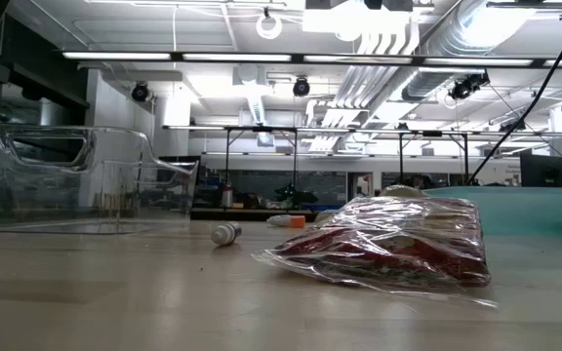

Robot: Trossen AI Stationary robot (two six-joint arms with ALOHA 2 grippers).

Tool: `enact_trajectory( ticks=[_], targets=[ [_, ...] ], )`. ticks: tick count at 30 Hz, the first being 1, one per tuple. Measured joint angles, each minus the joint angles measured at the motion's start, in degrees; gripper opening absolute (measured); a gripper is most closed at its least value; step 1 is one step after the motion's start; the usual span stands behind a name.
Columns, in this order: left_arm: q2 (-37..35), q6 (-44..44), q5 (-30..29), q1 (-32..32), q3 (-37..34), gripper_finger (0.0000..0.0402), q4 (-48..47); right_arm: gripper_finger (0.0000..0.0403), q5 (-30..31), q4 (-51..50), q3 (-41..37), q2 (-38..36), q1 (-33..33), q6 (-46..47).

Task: Pick & Place Food Item
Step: Put the red food coloring bottle into the red bin

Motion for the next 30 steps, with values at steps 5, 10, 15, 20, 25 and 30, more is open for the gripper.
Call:
enact_trajectory(
  ticks=[5, 10, 15, 20, 25, 30],
  targets=[
    [0.00, 0.00, 0.02, 0.01, 0.00, 0.0140, 0.00, 0.0133, -0.02, 0.23, 0.00, -0.08, 0.00, -0.80],
    [0.00, 0.01, 0.02, 0.00, 0.00, 0.0140, 0.00, 0.0132, -0.45, 0.68, 0.00, -2.67, -0.02, -3.37],
    [0.00, 0.02, 0.01, 0.00, 0.00, 0.0140, 0.00, 0.0124, 2.99, 0.63, 0.00, -8.69, -0.02, -7.04],
    [0.00, 0.02, 0.01, -0.01, 0.00, 0.0140, 0.00, 0.0119, 10.74, 0.63, 0.00, -15.06, -0.02, -13.42],
    [0.00, 0.02, 0.02, -0.01, 0.00, 0.0140, -0.01, 0.0119, 22.10, 0.63, 0.00, -19.61, -0.02, -19.06],
    [0.00, 0.02, -0.01, -0.01, 0.00, 0.0140, -0.02, 0.0119, 33.81, 0.61, 0.00, -21.96, -0.02, -22.70]
  ],
)
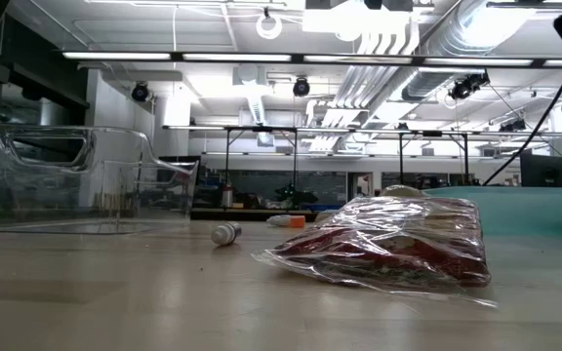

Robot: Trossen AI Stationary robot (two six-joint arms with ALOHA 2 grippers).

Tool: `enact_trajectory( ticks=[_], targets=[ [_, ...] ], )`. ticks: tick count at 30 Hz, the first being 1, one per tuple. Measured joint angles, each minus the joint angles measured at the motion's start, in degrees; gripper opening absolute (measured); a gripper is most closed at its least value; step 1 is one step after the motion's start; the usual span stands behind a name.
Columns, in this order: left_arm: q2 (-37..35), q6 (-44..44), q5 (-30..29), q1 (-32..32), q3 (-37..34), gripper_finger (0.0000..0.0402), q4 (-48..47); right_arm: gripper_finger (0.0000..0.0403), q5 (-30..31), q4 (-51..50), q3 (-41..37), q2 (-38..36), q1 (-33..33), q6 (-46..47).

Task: Pick & Place Food Item
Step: Put the red food coloring bottle into the red bin

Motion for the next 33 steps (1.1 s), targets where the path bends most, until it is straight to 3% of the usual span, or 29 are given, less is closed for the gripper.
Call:
enact_trajectory(
  ticks=[4, 8, 19, 26, 33],
  targets=[
    [0.00, 0.00, 0.00, 0.00, 0.00, 0.0140, 0.02, 0.0119, 8.76, -0.05, 0.00, -0.38, -0.01, -0.32],
    [0.00, 0.00, 0.02, 0.00, 0.00, 0.0140, 0.01, 0.0119, 12.93, -1.12, 0.00, -0.38, -0.02, -0.32],
    [0.00, -0.71, 0.02, 0.00, 0.00, 0.0140, 0.01, 0.0119, 12.78, -1.16, 0.00, -0.38, 0.00, -0.30],
    [0.00, -1.46, 0.00, 0.01, 0.00, 0.0140, -0.02, 0.0119, 8.37, -1.05, 0.00, -0.36, 0.00, -0.27],
    [0.00, -1.53, -1.92, 0.02, 0.00, 0.0140, -0.06, 0.0119, 7.69, -0.58, 0.00, -0.33, 0.00, -0.27]
  ],
)
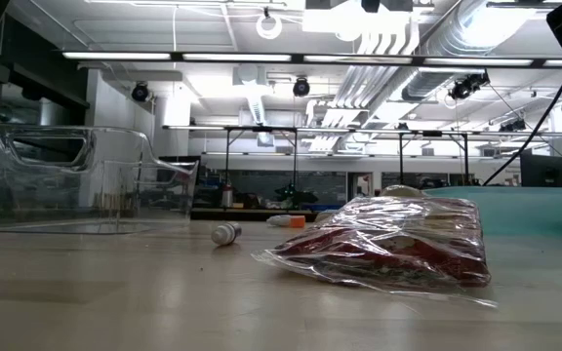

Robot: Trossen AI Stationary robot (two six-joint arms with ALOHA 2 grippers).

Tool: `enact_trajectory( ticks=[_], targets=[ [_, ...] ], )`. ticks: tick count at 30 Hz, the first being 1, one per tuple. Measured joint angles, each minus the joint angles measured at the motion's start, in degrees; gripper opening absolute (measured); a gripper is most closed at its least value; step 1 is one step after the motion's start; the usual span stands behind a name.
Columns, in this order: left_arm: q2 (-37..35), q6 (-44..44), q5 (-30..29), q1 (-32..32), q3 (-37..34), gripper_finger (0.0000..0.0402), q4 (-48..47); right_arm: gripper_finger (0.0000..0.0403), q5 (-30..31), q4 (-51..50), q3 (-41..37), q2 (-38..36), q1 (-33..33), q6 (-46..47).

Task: Pick & Place Food Item
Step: Put the red food coloring bottle into the red bin

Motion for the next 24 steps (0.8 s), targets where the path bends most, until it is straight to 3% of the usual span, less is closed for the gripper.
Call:
enact_trajectory(
  ticks=[8, 17, 24],
  targets=[
    [-0.05, -0.97, -0.48, 0.00, 0.00, 0.0140, -2.83, 0.0119, -6.25, 0.14, 0.00, 0.00, 0.00, 0.02],
    [-3.81, -1.51, -2.27, 1.21, 0.00, 0.0140, -12.72, 0.0119, -17.12, 0.16, 0.00, 0.00, 0.00, 0.06],
    [-5.66, -4.12, 0.05, 2.60, 0.00, 0.0140, -18.67, 0.0119, -20.34, 0.21, 0.00, 0.00, 0.00, 0.59]
  ],
)
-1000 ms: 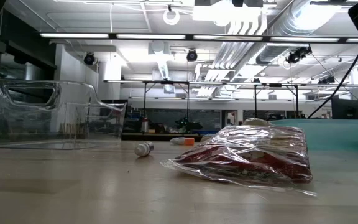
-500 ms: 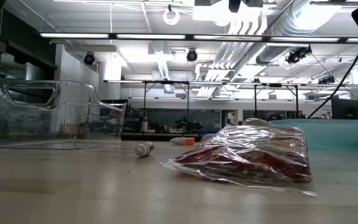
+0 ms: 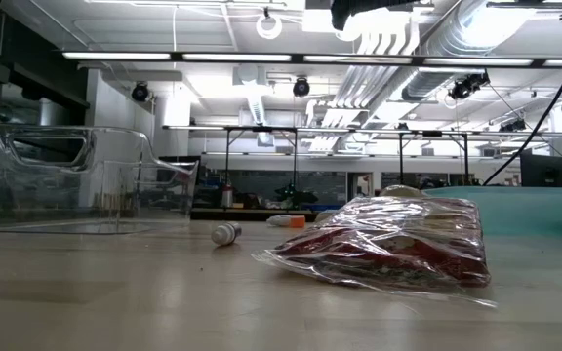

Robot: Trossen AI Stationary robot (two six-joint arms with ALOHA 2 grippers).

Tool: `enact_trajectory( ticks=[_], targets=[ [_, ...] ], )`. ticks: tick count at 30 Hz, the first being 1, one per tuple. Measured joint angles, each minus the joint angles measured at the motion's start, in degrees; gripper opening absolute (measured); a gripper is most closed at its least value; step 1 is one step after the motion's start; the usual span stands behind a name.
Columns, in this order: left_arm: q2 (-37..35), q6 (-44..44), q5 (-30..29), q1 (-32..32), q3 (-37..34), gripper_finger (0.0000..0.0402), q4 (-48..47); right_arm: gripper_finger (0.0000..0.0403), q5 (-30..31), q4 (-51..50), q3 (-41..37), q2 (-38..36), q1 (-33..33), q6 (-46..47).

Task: Pick & Place Food Item
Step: Put the red food coloring bottle into the red bin

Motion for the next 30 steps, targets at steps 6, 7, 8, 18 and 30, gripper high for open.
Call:
enact_trajectory(
  ticks=[6, 7, 8, 18, 30],
  targets=[
    [0.00, -1.11, 2.34, 0.36, 0.00, 0.0140, -4.05, 0.0119, 0.00, 0.53, 0.00, 0.00, 0.00, -0.07],
    [-0.01, -1.11, 2.15, 0.34, 0.00, 0.0140, -5.11, 0.0119, 0.00, 0.76, 0.00, 0.00, 0.00, -0.07],
    [-0.25, -1.11, 2.01, 0.34, 0.00, 0.0140, -6.24, 0.0119, 0.00, 0.97, 0.00, 0.00, 0.00, -0.09],
    [-4.86, 0.23, 1.87, 0.36, -0.13, 0.0140, -14.99, 0.0119, 0.00, 1.54, -0.02, 0.02, 0.01, -0.12],
    [-5.91, -3.66, 4.58, 0.22, -3.64, 0.0140, -20.64, 0.0119, 0.00, 1.68, -0.02, 0.02, 0.00, -0.14]
  ],
)
